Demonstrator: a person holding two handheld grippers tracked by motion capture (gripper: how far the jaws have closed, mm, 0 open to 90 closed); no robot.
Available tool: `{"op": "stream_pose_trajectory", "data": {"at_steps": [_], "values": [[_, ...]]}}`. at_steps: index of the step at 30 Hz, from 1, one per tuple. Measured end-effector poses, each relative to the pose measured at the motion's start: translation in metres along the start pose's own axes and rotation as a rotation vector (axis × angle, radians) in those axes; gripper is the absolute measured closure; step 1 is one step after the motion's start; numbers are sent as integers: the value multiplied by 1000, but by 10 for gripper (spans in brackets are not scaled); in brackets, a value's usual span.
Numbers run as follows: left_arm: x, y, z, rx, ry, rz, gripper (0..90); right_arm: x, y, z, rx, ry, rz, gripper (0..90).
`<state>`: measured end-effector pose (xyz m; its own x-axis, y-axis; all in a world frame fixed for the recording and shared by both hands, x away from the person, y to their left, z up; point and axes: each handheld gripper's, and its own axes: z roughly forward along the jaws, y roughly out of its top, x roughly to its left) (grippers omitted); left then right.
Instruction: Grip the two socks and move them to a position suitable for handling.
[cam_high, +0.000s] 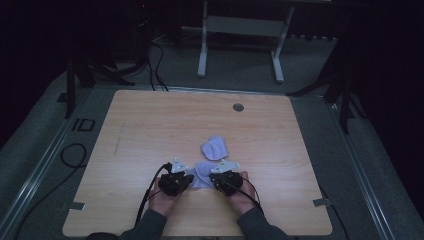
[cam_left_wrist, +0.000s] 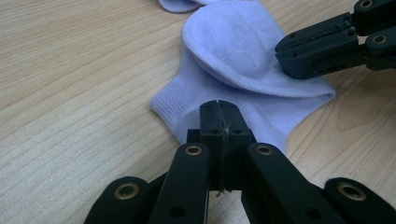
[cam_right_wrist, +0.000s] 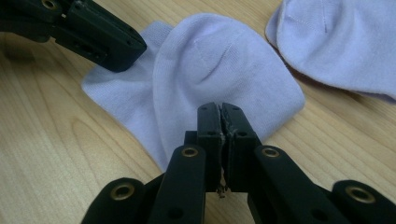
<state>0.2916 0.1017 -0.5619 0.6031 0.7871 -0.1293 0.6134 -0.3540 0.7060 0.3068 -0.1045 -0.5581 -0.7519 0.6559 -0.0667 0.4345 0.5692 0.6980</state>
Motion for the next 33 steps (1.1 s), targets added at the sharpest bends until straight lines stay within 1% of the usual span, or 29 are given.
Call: {"op": "stream_pose_trajectory", "data": {"at_steps": [2,4,9,13,17,19,21,25,33], "values": [[0,0,0,-1,1,-1,898,0,0,0,2,1,1,861],[-1,0,0,0,9,11,899,-2,1,-1,8,3,8,849],[-1,0,0,-1,9,10,899,-3,6,-4,4,3,-1,835],[-1,-1,0,-6,5,1,898,-5,16,-5,-9,14,-7,822],[-1,-1,0,-7,6,3,899,-5,27,-3,-11,25,-21,808],[-1,-1,0,-5,7,8,899,-5,33,-1,-10,32,-34,807],[-1,-1,0,-8,6,4,898,-5,39,2,-9,41,-36,803],[-1,-1,0,-9,8,7,899,-3,50,8,-4,54,-47,775],[-2,-2,0,-13,11,9,899,-2,61,23,19,70,-29,708]]}}
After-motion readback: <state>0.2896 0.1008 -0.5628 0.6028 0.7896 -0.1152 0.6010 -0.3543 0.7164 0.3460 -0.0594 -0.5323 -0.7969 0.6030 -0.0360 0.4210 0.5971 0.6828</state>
